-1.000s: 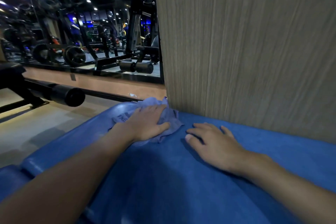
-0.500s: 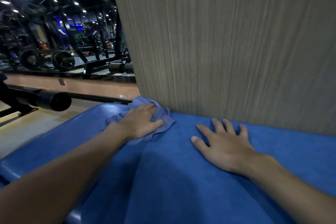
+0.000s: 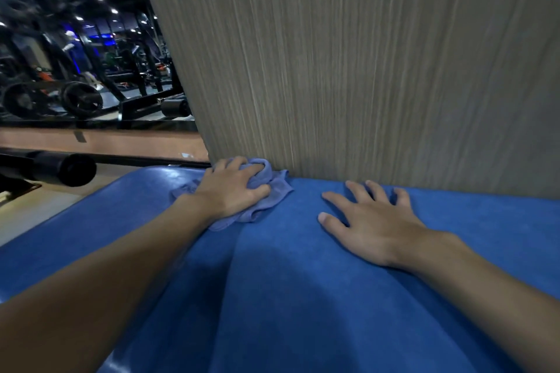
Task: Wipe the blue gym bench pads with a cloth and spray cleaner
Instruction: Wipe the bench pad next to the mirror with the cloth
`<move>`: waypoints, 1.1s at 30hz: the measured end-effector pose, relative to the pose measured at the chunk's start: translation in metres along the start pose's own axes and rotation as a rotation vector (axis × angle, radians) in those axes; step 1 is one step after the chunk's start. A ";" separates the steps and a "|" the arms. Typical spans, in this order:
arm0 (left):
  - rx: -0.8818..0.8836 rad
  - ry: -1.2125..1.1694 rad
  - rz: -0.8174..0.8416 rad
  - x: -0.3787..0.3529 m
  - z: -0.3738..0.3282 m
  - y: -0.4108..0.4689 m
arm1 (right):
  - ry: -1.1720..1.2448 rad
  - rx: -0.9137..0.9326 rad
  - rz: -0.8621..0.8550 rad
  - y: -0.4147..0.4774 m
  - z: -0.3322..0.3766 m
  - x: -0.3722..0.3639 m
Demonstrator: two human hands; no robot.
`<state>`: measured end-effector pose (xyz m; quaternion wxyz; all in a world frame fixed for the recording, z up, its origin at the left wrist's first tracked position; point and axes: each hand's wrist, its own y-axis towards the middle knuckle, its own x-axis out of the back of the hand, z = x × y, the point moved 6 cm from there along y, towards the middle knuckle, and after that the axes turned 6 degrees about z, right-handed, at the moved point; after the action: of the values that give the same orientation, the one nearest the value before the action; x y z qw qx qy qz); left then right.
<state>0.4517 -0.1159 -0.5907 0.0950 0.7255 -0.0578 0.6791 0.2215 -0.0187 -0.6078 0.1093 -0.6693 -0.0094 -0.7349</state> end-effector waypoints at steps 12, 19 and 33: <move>-0.062 0.007 0.001 0.005 -0.026 -0.014 | 0.053 0.033 -0.051 -0.030 -0.048 0.015; -0.038 -0.004 0.083 -0.005 -0.064 -0.010 | 0.112 0.017 -0.060 -0.036 -0.050 0.011; -0.051 0.014 0.053 0.002 -0.100 -0.024 | 0.071 -0.227 -0.105 -0.086 -0.108 0.010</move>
<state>0.3600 -0.0705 -0.5845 0.0958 0.7164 -0.0938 0.6847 0.1003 0.0463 -0.5975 -0.0056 -0.6495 0.0430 -0.7592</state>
